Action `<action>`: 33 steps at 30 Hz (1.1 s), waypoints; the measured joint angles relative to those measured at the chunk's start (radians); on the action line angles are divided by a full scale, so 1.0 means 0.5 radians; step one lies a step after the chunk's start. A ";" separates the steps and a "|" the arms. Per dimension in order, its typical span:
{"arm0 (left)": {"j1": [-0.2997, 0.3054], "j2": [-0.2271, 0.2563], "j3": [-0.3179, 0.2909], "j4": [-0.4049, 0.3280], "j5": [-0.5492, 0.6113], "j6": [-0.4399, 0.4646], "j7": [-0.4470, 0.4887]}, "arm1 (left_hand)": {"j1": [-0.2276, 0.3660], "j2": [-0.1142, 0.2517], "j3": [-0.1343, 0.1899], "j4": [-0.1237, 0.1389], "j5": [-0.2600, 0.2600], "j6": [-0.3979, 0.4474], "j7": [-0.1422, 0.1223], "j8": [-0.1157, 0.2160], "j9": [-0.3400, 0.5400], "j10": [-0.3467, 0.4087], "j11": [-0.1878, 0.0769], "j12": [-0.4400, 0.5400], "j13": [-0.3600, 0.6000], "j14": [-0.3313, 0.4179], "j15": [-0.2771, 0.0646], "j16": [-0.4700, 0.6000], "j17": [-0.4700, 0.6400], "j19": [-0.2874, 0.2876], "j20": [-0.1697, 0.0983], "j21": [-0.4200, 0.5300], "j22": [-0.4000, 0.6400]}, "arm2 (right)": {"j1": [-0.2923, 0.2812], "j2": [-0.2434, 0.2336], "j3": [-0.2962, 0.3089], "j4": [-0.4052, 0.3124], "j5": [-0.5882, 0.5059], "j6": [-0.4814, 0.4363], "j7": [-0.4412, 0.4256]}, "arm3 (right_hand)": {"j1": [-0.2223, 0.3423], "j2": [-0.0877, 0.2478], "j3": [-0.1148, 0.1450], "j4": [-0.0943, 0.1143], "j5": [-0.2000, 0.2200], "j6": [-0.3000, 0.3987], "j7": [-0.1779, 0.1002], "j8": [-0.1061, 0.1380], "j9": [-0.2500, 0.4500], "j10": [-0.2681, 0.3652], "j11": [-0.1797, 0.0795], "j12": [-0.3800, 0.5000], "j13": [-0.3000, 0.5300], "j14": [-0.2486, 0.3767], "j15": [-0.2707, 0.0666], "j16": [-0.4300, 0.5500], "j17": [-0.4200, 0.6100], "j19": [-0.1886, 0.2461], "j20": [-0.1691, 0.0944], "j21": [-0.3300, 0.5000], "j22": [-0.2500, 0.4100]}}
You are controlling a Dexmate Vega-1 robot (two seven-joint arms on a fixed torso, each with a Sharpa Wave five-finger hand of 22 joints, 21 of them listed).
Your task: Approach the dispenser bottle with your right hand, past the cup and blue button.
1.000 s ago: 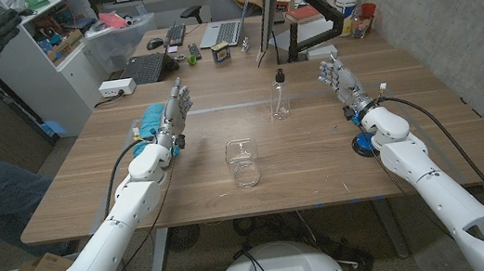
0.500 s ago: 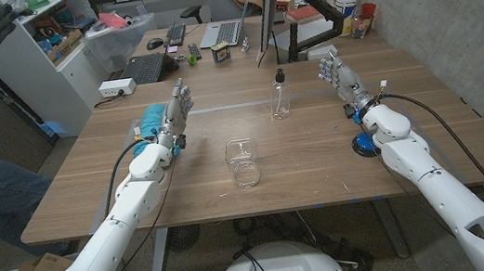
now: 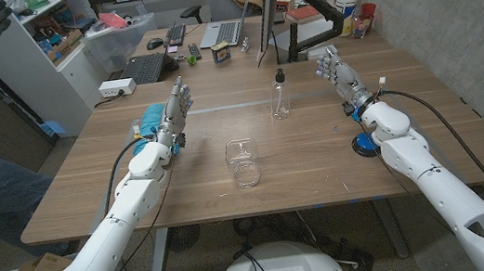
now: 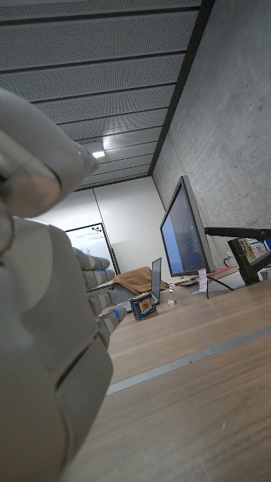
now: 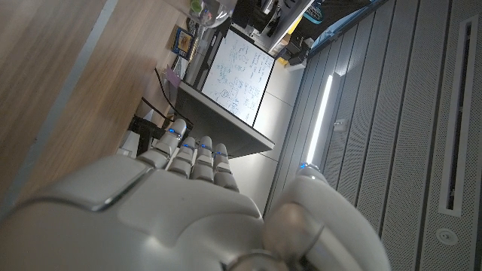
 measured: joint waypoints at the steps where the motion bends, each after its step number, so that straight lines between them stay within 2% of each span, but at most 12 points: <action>1: 0.000 0.000 0.000 0.000 0.000 0.000 0.000 | 0.000 0.000 -0.003 -0.003 0.000 0.000 0.000 0.000 0.000 0.000 0.000 0.000 0.000 0.000 0.000 0.000 0.000 0.007 0.006 0.000 0.000 | 0.000 0.000 0.000 0.000 -0.001 0.001 0.000 | 0.007 0.007 0.000 0.000 0.000 0.000 0.000 0.000 0.000 0.000 0.000 0.000 0.000 0.004 0.004 0.000 0.000 0.000 0.000 0.000 0.000; 11: -0.002 0.002 -0.002 0.001 -0.005 -0.005 -0.010 | 0.008 0.008 -0.005 -0.005 0.000 0.007 0.007 0.000 0.000 0.000 0.000 0.000 0.000 0.000 0.000 0.000 0.000 0.012 0.033 -0.015 0.000 | 0.007 -0.018 -0.015 -0.039 -0.042 0.032 -0.003 | 0.015 0.000 0.008 -0.008 -0.012 0.000 0.000 0.000 0.000 0.000 0.000 0.000 0.000 0.015 0.000 0.000 0.000 0.015 -0.015 -0.007 0.000; 33: -0.004 0.007 -0.001 -0.016 -0.011 -0.013 -0.024 | 0.018 0.019 -0.013 -0.013 0.014 0.018 -0.004 0.000 0.000 -0.011 0.011 0.000 0.000 0.000 0.000 0.000 0.000 0.011 0.033 -0.029 0.000 | -0.011 -0.047 -0.022 -0.113 -0.124 0.063 -0.044 | 0.026 0.010 0.007 -0.023 -0.010 0.000 0.000 0.000 0.000 0.000 0.000 0.000 0.000 0.021 -0.007 0.000 0.000 0.015 -0.015 -0.029 0.000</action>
